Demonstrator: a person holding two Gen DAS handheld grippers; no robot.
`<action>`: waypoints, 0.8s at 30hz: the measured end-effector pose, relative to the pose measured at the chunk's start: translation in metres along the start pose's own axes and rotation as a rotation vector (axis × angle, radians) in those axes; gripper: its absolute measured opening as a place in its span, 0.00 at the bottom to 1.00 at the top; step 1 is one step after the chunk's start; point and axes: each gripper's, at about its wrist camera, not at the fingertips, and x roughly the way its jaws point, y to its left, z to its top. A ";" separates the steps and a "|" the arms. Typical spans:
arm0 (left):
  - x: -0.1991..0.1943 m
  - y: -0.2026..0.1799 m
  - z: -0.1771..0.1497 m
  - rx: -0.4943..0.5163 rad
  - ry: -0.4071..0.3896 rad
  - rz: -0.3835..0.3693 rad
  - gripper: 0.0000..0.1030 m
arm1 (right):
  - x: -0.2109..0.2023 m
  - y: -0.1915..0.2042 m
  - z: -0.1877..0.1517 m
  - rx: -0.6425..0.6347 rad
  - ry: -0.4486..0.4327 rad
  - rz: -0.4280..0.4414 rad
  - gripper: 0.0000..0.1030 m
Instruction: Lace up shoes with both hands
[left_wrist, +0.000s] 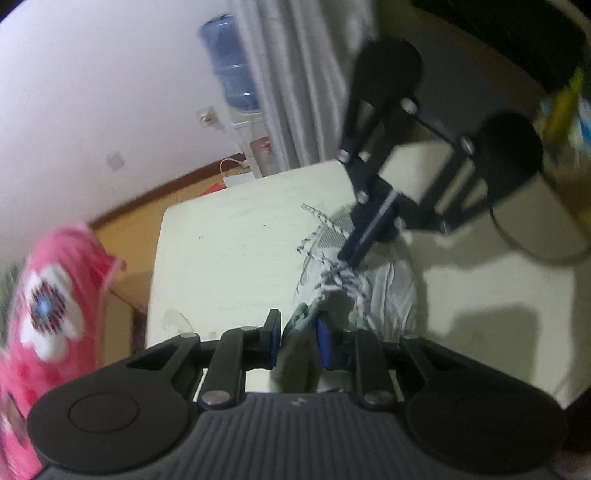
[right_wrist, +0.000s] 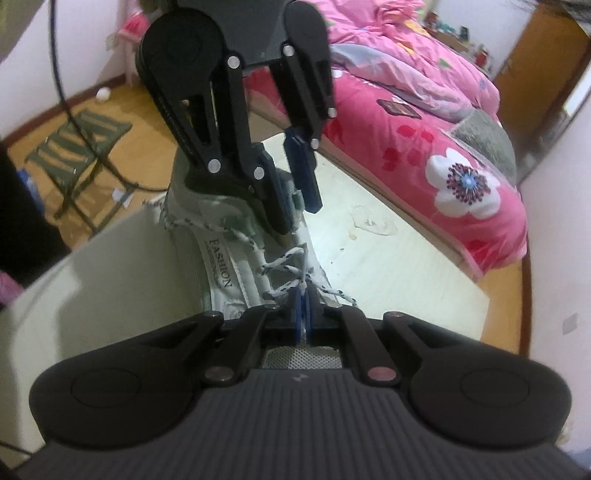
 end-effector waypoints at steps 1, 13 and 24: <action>0.001 -0.003 0.000 0.032 0.004 0.010 0.21 | 0.000 0.001 0.000 -0.018 0.004 0.000 0.01; 0.013 0.009 0.004 -0.072 -0.020 -0.047 0.15 | -0.002 0.000 0.008 -0.114 0.010 -0.038 0.01; 0.013 0.044 -0.014 -0.294 -0.082 -0.206 0.14 | 0.000 0.001 0.009 -0.221 0.027 -0.036 0.01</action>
